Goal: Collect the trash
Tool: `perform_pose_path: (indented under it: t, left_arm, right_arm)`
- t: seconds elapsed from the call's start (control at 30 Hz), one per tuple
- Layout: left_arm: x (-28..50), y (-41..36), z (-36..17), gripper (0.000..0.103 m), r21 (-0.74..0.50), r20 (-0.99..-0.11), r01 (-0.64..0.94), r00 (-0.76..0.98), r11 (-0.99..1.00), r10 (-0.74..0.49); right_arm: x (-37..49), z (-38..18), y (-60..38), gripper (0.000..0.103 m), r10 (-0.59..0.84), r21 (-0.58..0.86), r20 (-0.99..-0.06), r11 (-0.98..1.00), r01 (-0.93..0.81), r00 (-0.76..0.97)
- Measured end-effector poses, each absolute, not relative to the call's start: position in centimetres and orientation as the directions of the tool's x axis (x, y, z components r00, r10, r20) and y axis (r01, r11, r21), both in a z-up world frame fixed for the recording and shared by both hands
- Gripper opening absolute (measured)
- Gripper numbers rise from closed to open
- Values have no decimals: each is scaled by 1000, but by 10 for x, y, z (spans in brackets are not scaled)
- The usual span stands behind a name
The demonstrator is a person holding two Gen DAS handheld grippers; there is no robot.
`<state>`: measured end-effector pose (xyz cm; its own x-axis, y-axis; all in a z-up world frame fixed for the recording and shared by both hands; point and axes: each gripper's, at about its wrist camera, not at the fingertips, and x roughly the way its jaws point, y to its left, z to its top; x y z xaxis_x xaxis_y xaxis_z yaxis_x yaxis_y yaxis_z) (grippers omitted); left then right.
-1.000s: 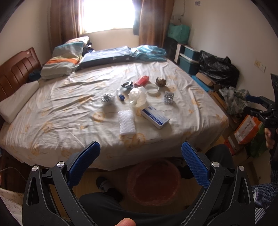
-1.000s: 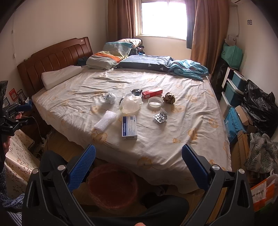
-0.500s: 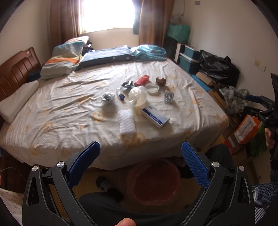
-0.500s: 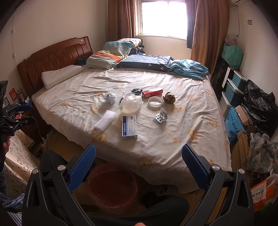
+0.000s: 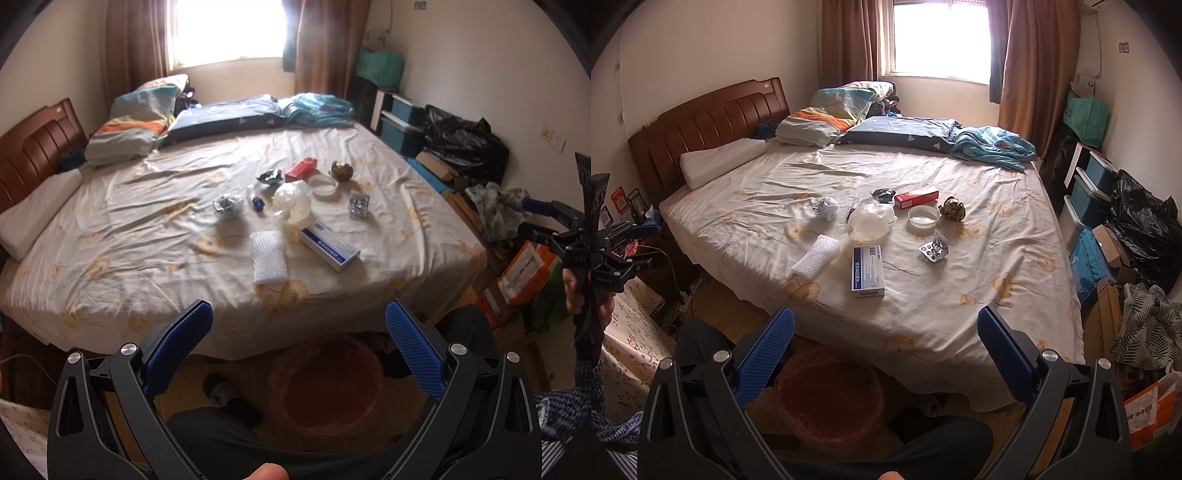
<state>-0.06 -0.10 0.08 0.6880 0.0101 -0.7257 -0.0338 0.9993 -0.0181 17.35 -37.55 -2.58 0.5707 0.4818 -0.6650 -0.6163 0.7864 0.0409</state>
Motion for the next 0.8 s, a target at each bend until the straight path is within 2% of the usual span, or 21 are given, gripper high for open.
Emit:
perform_pose_path:
  t: [0.8]
  left_arm:
    - [6,1,-30,97,-28,-734,-43,679,999,9]
  right_arm:
    - [183,-34,-372,98,480,42,-669,787,-616,568]
